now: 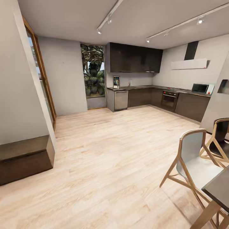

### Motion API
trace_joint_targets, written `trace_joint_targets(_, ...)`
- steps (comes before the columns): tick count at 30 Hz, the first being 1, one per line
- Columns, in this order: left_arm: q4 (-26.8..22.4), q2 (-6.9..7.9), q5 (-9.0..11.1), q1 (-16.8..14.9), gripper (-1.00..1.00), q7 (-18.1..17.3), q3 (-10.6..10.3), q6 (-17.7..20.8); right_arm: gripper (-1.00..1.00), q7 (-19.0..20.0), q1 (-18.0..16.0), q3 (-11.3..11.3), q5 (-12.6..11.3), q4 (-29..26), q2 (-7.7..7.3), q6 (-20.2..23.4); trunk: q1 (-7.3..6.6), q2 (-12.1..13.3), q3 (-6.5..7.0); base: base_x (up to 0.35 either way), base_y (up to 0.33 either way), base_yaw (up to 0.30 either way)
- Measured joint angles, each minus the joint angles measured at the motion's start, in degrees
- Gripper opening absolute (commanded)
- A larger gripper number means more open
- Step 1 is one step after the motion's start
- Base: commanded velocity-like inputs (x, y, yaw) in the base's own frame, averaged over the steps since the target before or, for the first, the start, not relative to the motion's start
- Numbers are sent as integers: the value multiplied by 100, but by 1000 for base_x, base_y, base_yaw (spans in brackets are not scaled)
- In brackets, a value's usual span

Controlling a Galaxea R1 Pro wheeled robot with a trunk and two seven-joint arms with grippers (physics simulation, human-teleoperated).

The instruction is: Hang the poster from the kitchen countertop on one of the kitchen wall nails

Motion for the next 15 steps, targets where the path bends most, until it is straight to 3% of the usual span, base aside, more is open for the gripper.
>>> trace_joint_targets(8, -244, -257, 9, 256, 100, -11, 26, -25, 100, 1, -220, 5, -8, -66, 47, -12, 0, 1, 2, 0, 0, 0)
trace_joint_targets(15, -273, -264, 9, 320, 100, -11, 27, -25, 100, 1, -220, 5, -8, -66, 47, -12, 0, 1, 2, 0, 0, 0)
